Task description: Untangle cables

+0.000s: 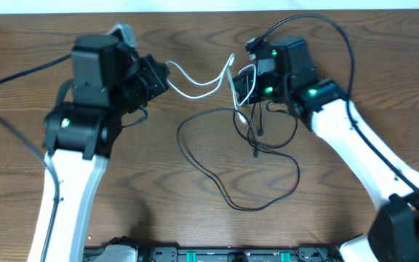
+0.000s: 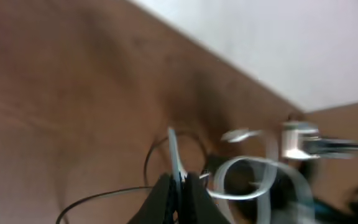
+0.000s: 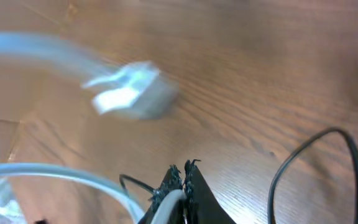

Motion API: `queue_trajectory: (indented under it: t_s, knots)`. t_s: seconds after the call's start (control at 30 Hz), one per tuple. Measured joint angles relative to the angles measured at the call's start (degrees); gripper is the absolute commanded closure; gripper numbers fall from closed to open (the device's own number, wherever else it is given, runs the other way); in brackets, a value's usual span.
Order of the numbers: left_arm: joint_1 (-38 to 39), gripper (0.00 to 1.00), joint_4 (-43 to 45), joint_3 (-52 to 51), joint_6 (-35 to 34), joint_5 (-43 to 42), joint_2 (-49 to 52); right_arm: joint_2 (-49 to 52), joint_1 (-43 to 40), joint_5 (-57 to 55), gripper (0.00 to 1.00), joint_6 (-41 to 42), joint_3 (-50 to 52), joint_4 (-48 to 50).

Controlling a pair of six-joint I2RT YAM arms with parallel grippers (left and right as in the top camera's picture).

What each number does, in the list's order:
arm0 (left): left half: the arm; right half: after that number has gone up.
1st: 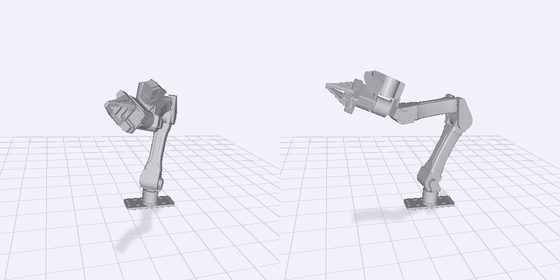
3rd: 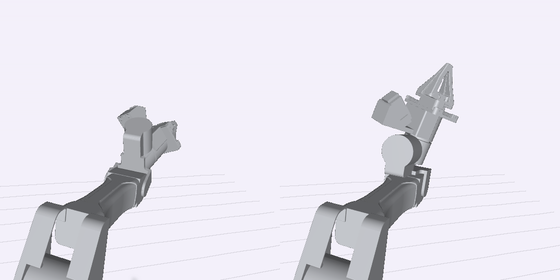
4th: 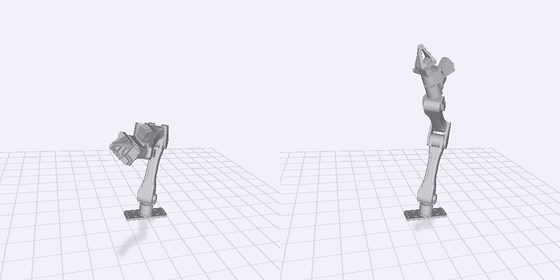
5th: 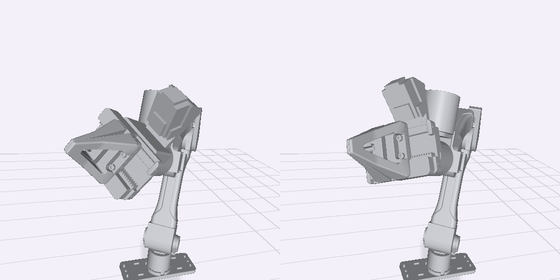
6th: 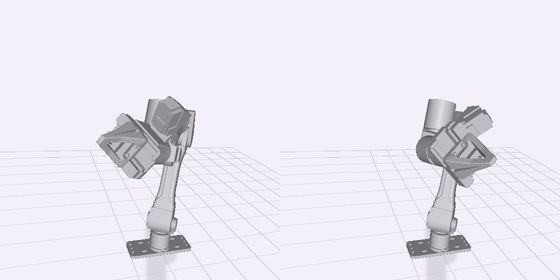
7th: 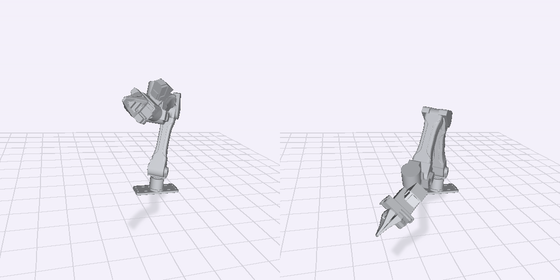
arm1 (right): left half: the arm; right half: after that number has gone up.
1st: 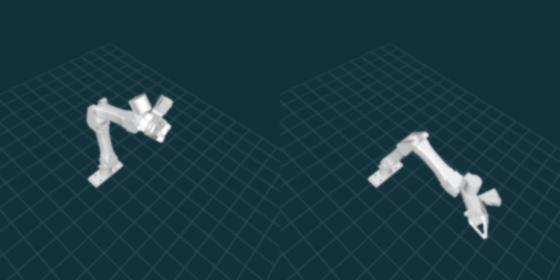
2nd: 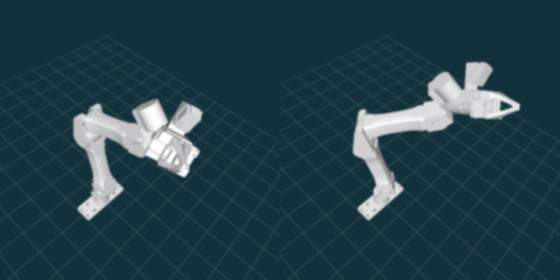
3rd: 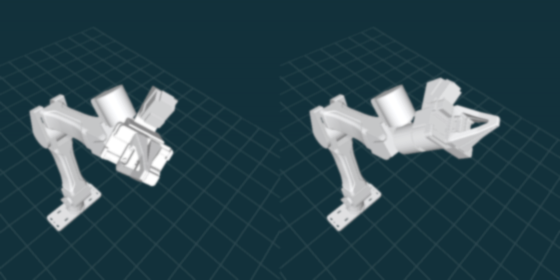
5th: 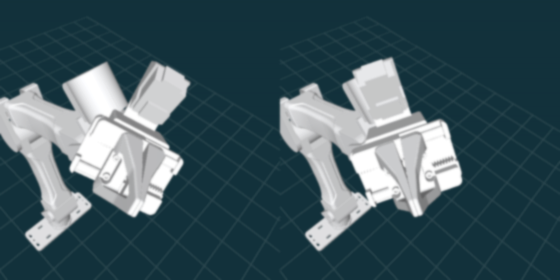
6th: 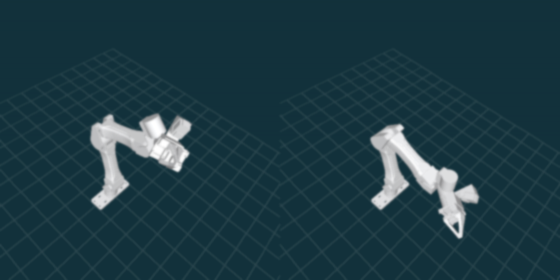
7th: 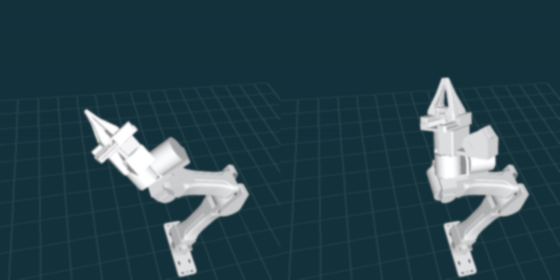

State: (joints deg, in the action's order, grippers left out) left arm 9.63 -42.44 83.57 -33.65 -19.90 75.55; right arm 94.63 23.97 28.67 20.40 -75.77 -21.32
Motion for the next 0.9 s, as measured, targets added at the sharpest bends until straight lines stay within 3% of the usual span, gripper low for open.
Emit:
queue_trajectory:
  t_s: [0.53, 0.73, 0.9]
  knots:
    - [-0.04, 0.92, 2.69, -0.7, 13.57, -28.87, 23.56, -1.49, -1.55, 14.12, 0.99, 5.49, 0.0, 3.78]
    - [-0.63, 0.91, 7.21, -0.74, 16.83, -38.29, 24.85, -1.51, -2.75, 9.81, 0.99, 6.14, 0.0, -4.0]
    - [-0.85, 0.85, 8.0, -0.74, 17.62, -41.29, 24.85, -1.51, -2.86, 4.87, 0.99, 5.81, 0.0, -6.51]
